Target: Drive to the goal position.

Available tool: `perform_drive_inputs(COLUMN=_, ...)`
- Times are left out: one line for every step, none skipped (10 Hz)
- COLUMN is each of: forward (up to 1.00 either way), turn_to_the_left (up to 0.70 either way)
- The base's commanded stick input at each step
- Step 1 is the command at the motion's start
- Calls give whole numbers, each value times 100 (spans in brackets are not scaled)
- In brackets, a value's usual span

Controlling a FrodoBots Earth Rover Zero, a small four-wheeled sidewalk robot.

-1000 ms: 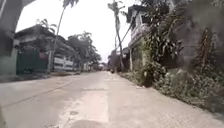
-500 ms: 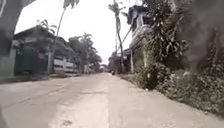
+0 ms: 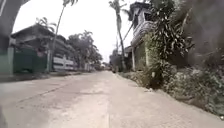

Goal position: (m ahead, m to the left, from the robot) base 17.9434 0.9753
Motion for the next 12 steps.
perform_drive_inputs(forward=50, turn_to_the_left=1)
perform_drive_inputs(forward=50, turn_to_the_left=1)
perform_drive_inputs(forward=50, turn_to_the_left=1)
perform_drive_inputs(forward=50, turn_to_the_left=1)
perform_drive_inputs(forward=50, turn_to_the_left=1)
perform_drive_inputs(forward=50, turn_to_the_left=1)
perform_drive_inputs(forward=50, turn_to_the_left=1)
perform_drive_inputs(forward=50, turn_to_the_left=1)
perform_drive_inputs(forward=50, turn_to_the_left=1)
perform_drive_inputs(forward=50, turn_to_the_left=1)
perform_drive_inputs(forward=50, turn_to_the_left=1)
perform_drive_inputs(forward=50, turn_to_the_left=1)
